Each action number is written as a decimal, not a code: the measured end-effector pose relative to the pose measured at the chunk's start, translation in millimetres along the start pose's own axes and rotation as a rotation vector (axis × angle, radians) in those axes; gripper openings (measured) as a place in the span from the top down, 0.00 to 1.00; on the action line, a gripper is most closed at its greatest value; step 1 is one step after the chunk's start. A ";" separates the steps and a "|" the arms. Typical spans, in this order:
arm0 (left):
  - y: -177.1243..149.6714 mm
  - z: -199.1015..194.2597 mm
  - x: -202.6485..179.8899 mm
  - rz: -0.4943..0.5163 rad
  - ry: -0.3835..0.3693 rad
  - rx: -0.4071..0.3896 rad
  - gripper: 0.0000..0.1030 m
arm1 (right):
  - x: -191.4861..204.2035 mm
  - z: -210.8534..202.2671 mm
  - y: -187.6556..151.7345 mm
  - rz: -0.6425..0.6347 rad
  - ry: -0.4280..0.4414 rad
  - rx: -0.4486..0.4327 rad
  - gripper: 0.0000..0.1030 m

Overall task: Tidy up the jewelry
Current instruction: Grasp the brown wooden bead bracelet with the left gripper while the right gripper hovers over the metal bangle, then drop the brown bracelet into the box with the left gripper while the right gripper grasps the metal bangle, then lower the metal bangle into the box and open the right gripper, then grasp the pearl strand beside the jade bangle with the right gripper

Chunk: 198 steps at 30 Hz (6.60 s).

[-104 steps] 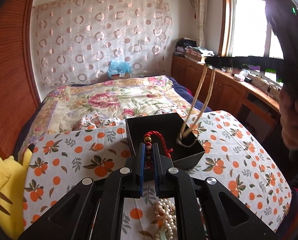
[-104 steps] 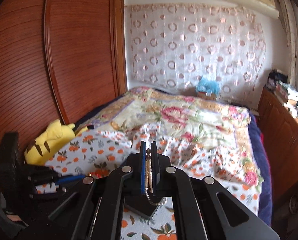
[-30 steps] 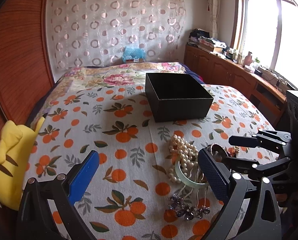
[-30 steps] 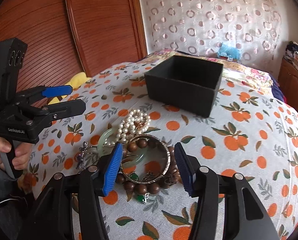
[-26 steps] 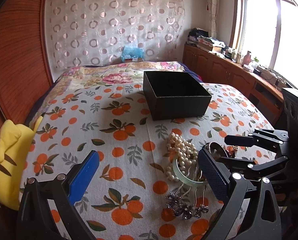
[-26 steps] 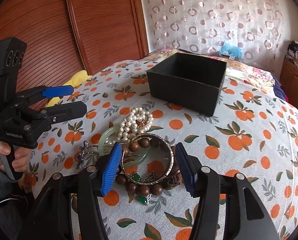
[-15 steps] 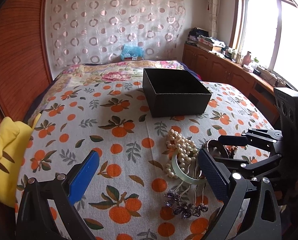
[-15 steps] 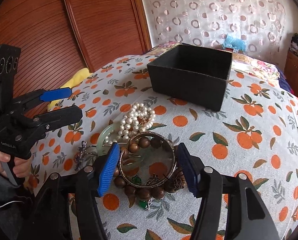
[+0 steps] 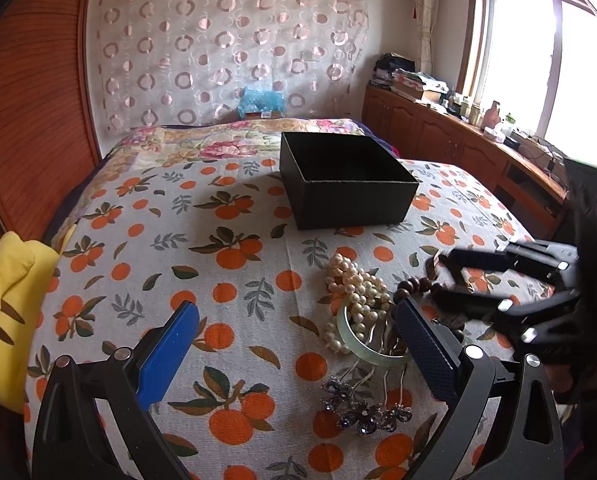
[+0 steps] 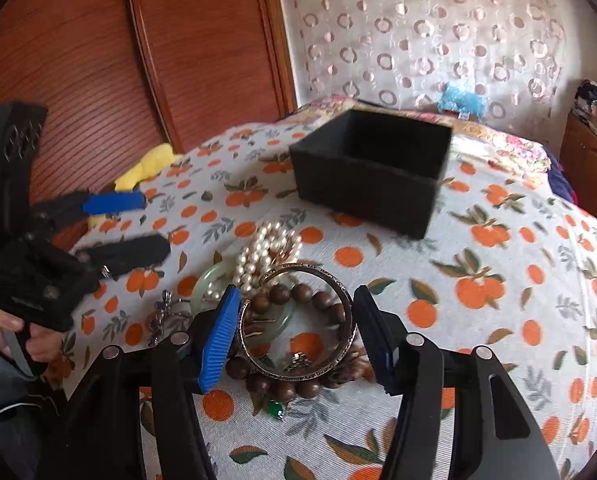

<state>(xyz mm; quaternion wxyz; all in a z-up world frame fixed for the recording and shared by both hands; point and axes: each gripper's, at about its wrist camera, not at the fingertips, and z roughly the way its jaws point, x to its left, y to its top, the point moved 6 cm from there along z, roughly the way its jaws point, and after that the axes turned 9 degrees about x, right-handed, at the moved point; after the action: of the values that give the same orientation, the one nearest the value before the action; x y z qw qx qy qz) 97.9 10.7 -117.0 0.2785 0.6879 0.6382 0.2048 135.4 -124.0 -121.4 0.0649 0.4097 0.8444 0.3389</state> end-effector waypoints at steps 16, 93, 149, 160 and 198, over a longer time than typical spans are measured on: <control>-1.0 21.4 -54.4 0.094 -0.150 0.096 0.72 | -33.6 -26.8 -25.5 0.040 -0.098 -0.010 0.41; 158.2 -24.5 -45.3 0.091 0.039 -0.191 0.88 | -58.1 -39.2 43.1 0.051 -0.136 -0.114 0.41; 21.0 0.7 16.6 0.006 0.035 -0.029 0.54 | -57.1 44.6 114.6 -0.020 -0.188 -0.092 0.40; 6.9 -2.4 15.7 0.009 0.045 -0.023 0.26 | -13.2 31.9 55.6 -0.067 -0.074 -0.005 0.69; -4.6 9.6 0.0 0.042 0.002 0.023 0.25 | -4.7 -7.2 31.9 -0.020 0.018 0.000 0.92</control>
<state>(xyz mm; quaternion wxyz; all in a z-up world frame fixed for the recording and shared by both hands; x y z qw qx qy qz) 100.5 9.7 -127.3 0.2658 0.7040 0.6262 0.2039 156.4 -117.3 -96.7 0.0607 0.3981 0.8491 0.3418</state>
